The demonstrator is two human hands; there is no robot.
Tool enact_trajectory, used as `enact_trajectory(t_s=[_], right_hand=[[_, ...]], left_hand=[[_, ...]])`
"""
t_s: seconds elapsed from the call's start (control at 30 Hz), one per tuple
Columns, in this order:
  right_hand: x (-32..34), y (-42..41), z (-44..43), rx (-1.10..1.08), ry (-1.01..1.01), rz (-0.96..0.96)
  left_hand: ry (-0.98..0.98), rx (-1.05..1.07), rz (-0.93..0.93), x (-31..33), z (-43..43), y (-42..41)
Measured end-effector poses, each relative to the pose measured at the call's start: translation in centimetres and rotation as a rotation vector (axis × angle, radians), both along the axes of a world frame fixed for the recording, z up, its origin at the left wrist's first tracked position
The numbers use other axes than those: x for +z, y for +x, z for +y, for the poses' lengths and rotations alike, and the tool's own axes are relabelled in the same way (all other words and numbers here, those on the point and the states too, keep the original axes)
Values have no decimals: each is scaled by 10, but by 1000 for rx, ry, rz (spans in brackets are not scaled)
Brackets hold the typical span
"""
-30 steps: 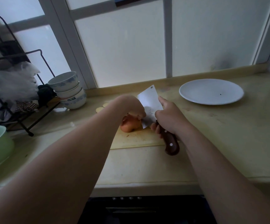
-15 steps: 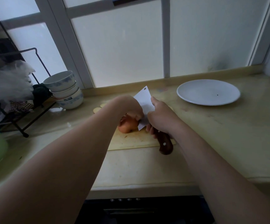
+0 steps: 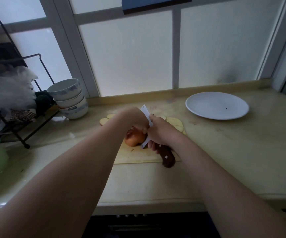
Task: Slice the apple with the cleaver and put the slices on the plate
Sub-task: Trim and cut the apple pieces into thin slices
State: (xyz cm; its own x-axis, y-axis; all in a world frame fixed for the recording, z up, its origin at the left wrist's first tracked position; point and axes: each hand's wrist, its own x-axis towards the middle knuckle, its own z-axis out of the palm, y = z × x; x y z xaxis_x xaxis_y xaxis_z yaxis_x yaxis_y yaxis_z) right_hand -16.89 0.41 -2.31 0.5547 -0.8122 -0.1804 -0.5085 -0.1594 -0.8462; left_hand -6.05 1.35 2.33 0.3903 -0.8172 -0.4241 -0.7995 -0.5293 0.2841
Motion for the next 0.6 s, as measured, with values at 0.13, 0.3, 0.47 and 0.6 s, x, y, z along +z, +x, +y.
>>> enact_trajectory(t_s=[0.13, 0.3, 0.47, 0.6], right_hand=[[7, -12, 3, 5, 43, -22], [-1, -25, 6, -106, 93, -130], [-8, -30, -6, -182, 58, -222], [-11, -33, -10, -183, 45, -278]], left_hand=[[-17, 42, 138, 5, 4, 4], [11, 79, 126, 8, 0, 7], [15, 94, 132, 7, -3, 9], [21, 111, 146, 6, -7, 9]])
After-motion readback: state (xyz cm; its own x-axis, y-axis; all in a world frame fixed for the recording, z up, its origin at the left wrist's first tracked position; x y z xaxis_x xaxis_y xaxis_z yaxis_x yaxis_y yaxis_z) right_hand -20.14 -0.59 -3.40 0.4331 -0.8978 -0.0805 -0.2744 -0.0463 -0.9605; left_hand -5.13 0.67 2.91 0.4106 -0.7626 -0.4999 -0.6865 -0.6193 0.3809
